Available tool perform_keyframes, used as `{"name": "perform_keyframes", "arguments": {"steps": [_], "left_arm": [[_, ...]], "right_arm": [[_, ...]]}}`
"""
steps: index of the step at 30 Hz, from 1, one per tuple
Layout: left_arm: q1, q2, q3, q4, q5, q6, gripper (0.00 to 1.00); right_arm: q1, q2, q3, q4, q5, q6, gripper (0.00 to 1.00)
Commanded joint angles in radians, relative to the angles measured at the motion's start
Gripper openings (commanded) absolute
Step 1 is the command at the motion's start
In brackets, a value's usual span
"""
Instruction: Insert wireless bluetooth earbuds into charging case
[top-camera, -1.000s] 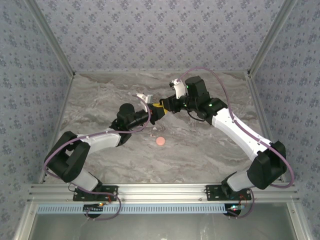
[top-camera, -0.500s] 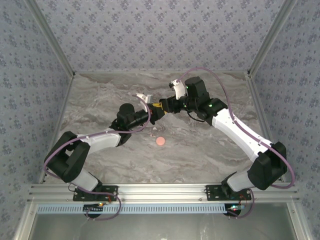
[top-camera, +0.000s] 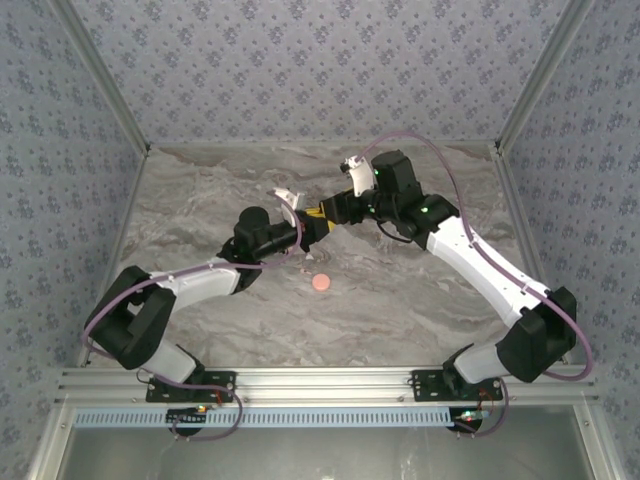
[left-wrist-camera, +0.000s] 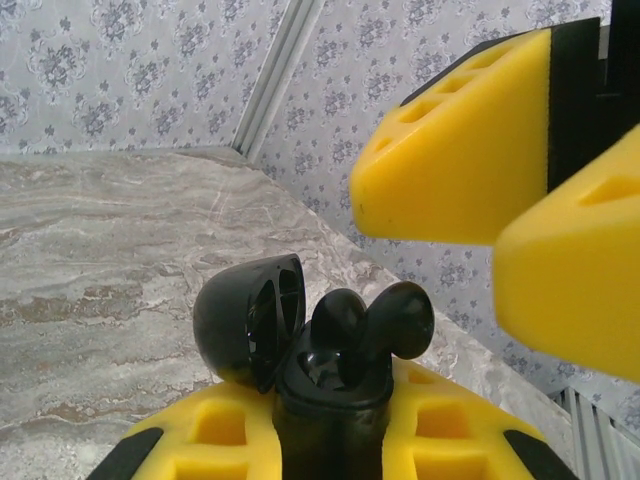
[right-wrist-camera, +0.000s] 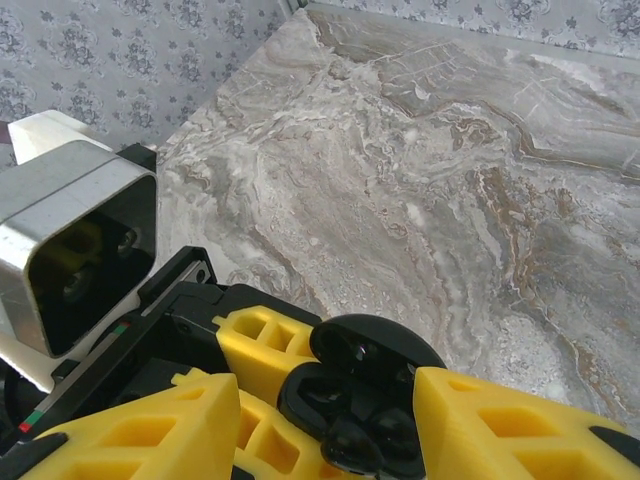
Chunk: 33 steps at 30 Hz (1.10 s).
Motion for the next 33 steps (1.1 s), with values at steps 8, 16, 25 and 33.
{"name": "perform_keyframes", "arguments": {"steps": [8,16,25,33], "left_arm": [[-0.005,-0.129,-0.039,-0.049,-0.022,0.150,0.12],[-0.006,-0.194,-0.063,-0.072,-0.025,0.213,0.12],[-0.007,-0.197,-0.052,-0.067,-0.003,0.216,0.12],[-0.006,-0.197,-0.043,-0.066,0.006,0.209,0.12]], "right_arm": [[-0.006,-0.105,-0.006,-0.102,0.064,-0.022,0.43],[-0.013,-0.132,-0.045,-0.128,0.043,-0.018,0.22],[-0.007,-0.112,-0.048,-0.099,-0.045,-0.012,0.17],[0.009,-0.080,-0.027,-0.104,-0.066,-0.013,0.17]]}}
